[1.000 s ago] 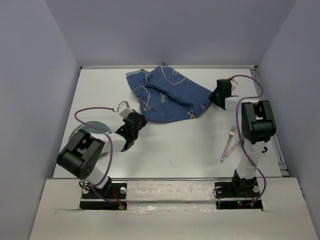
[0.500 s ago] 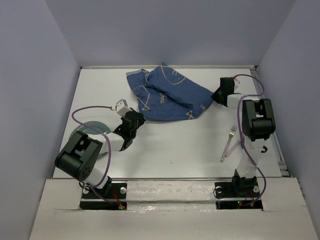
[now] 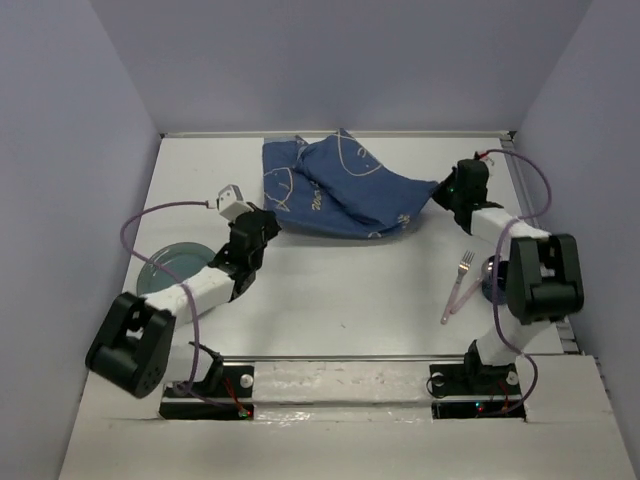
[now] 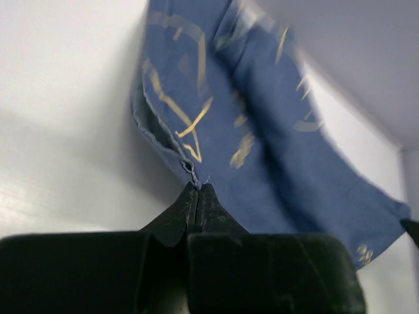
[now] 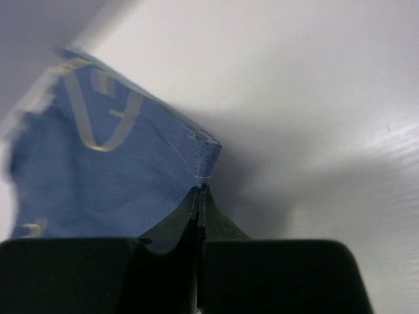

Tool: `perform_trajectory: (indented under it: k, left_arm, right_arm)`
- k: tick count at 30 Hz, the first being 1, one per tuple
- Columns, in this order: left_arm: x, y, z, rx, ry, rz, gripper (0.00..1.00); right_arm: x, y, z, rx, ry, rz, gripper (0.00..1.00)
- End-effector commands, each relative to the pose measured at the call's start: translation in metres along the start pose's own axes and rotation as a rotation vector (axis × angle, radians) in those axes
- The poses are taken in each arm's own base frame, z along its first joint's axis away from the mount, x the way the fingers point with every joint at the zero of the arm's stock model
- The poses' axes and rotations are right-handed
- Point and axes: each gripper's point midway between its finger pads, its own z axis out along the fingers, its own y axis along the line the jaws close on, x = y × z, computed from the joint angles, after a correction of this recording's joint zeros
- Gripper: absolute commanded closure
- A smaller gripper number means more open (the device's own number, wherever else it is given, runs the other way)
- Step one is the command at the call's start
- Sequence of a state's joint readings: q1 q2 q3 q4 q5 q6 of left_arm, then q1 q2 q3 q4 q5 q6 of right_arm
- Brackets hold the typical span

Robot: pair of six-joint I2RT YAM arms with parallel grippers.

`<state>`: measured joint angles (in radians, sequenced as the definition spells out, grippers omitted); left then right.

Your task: Set the dinner table for one person

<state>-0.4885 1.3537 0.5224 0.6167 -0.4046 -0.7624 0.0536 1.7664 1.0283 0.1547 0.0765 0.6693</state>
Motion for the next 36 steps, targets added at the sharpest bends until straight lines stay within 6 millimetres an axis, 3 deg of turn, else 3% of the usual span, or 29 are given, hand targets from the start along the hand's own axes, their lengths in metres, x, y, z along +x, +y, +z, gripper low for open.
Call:
perform_trajectory:
  k: [1,2,3,4,5,6,7,11,12,16,21,23,29,30,31,33,35,36]
  left_arm:
    - [-0.14,-0.073,-0.043,0.128,-0.331,-0.045,1.0]
    - [-0.172,-0.088,-0.065,0.169,-0.397,-0.082,1.0]
    - [-0.186,-0.093,-0.075,0.184,-0.421,-0.091,1.0]
    - [-0.197,-0.093,-0.086,0.179,-0.445,-0.083,1.0]
    - [-0.209,-0.097,-0.096,0.19,-0.469,-0.094,1.0]
    - [-0.234,-0.104,-0.12,0.221,-0.52,-0.126,1.0]
    - [-0.242,-0.105,-0.129,0.224,-0.533,-0.118,1.0]
    - [-0.279,-0.117,-0.172,0.281,-0.592,-0.138,1.0]
    - [-0.289,-0.12,-0.185,0.296,-0.609,-0.146,1.0]
    - [-0.301,-0.122,-0.2,0.307,-0.626,-0.145,1.0]
    - [-0.286,-0.122,-0.175,0.258,-0.571,-0.084,1.0]
    - [-0.28,-0.123,-0.164,0.246,-0.55,-0.066,1.0]
    - [-0.271,-0.125,-0.091,0.266,-0.41,-0.028,1.0]
    - [-0.274,-0.122,-0.09,0.272,-0.405,-0.032,1.0]
    - [-0.285,-0.116,-0.073,0.24,-0.402,-0.031,1.0]
    - [-0.304,-0.129,-0.058,0.281,-0.38,-0.038,1.0]
    - [-0.319,-0.133,-0.046,0.306,-0.341,-0.028,1.0]
    - [-0.333,-0.148,-0.037,0.324,-0.318,-0.014,1.0]
  right_arm:
    - [-0.129,0.074,-0.121,-0.219,-0.402,-0.036,1.0]
    - [-0.138,0.078,-0.14,-0.229,-0.431,-0.043,1.0]
    - [-0.146,0.081,-0.158,-0.241,-0.459,-0.049,1.0]
    - [-0.159,0.086,-0.192,-0.264,-0.509,-0.058,1.0]
    - [-0.168,0.091,-0.213,-0.281,-0.541,-0.059,1.0]
    - [-0.175,0.095,-0.231,-0.297,-0.567,-0.064,1.0]
    - [-0.179,0.097,-0.258,-0.317,-0.588,-0.075,1.0]
    - [-0.191,0.11,-0.316,-0.387,-0.624,-0.096,1.0]
    - [-0.198,0.115,-0.341,-0.422,-0.66,-0.097,1.0]
    - [-0.198,0.124,-0.368,-0.47,-0.655,-0.119,1.0]
    - [-0.191,0.126,-0.338,-0.449,-0.587,-0.132,1.0]
    - [-0.186,0.126,-0.312,-0.426,-0.539,-0.141,1.0]
    - [-0.192,0.137,-0.264,-0.407,-0.499,-0.143,1.0]
    - [-0.19,0.137,-0.254,-0.396,-0.484,-0.146,1.0]
    - [-0.199,0.144,-0.257,-0.407,-0.5,-0.144,1.0]
    - [-0.206,0.151,-0.242,-0.4,-0.491,-0.148,1.0]
    - [-0.227,0.168,-0.254,-0.432,-0.531,-0.148,1.0]
    - [-0.241,0.18,-0.261,-0.448,-0.551,-0.15,1.0]
